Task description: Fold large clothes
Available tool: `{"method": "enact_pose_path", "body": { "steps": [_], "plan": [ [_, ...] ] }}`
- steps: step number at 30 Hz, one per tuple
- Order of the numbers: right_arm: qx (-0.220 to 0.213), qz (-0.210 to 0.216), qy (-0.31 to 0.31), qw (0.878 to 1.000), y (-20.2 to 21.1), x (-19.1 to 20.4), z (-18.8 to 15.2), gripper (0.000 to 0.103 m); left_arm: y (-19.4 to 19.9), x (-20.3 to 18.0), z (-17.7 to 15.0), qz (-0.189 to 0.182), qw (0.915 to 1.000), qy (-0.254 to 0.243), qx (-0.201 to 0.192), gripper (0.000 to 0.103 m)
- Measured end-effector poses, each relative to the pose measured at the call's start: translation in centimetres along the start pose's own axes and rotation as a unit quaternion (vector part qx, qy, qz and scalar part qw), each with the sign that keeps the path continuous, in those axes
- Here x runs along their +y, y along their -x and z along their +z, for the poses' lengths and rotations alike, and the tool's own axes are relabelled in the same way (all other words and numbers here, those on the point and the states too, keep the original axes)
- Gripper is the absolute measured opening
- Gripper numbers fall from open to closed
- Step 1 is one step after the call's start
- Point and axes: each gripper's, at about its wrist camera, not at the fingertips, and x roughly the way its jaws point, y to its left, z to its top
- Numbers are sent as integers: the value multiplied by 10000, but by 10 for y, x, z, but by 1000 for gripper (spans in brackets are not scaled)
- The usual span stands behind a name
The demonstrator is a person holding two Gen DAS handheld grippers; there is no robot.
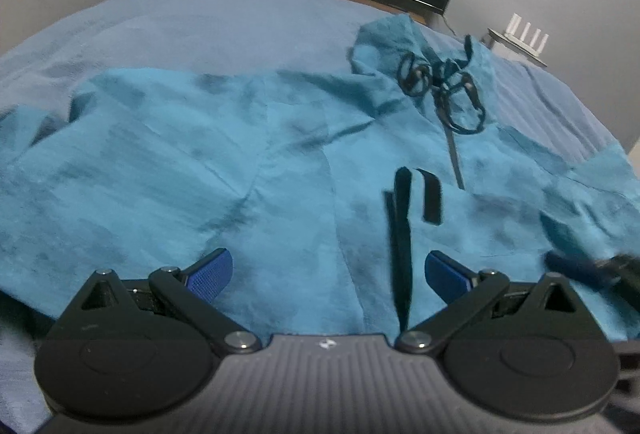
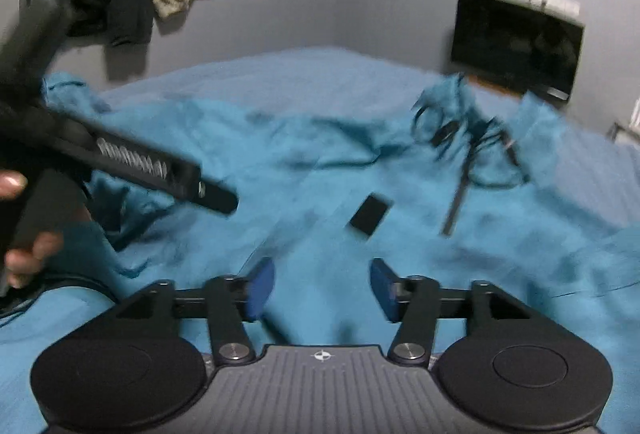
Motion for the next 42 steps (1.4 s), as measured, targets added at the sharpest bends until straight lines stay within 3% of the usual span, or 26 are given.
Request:
{"method": "enact_pose_path", "body": {
  "steps": [3,5,8,12,14,17,20,26,28,32,33,37,40,42],
  "plan": [
    [-144,-116,-293,9994,41,-33,15,67,-6,-5,0,-274,9995,-86,146,103],
    [-213,-429,-418,9980,71,-54,20,76,-10,-15,5,-436,9979,-317,352,103],
    [-132,-1403,-399,9892,86,-79,9,84,-11,-39,13,-424,9943,-910,358,103],
    [224,-2500,-1074,9620,90,-107,-16,85,-29,-72,14,-195,9865,-1607,235,103],
    [376,-2656,-1397,9532,88,-117,-28,89,-43,-80,10,-199,9859,-1642,271,103],
    [480,-2994,-1358,9432,84,-117,-36,94,-62,-85,0,-225,9853,-1645,412,103],
    [504,-2958,-1453,9428,76,-118,-32,94,-74,-88,-9,-285,9821,-1775,562,100],
    [485,-2982,-1536,9408,82,-123,-21,95,-89,-89,-19,-605,9771,-1851,860,79],
    [480,-2956,-1571,9411,85,-123,-19,95,-89,-89,-20,-701,9760,-1860,887,56],
    [455,-2937,-1606,9412,86,-124,-20,95,-82,-85,-18,-785,9795,-1712,715,25],
    [448,-2942,-1607,9411,86,-124,-20,95,-79,-82,-16,-802,9813,-1621,659,12],
    [408,-2976,-1568,9409,86,-123,-18,95,-59,-68,-2,-814,9899,-1149,145,2],
    [354,-2971,-1627,9402,88,-126,-18,97,-39,-54,9,-587,9938,-903,-261,1],
    [279,-3038,-1784,9354,93,-134,-19,97,-32,-43,14,-207,9961,-794,-317,1]
  ]
}}
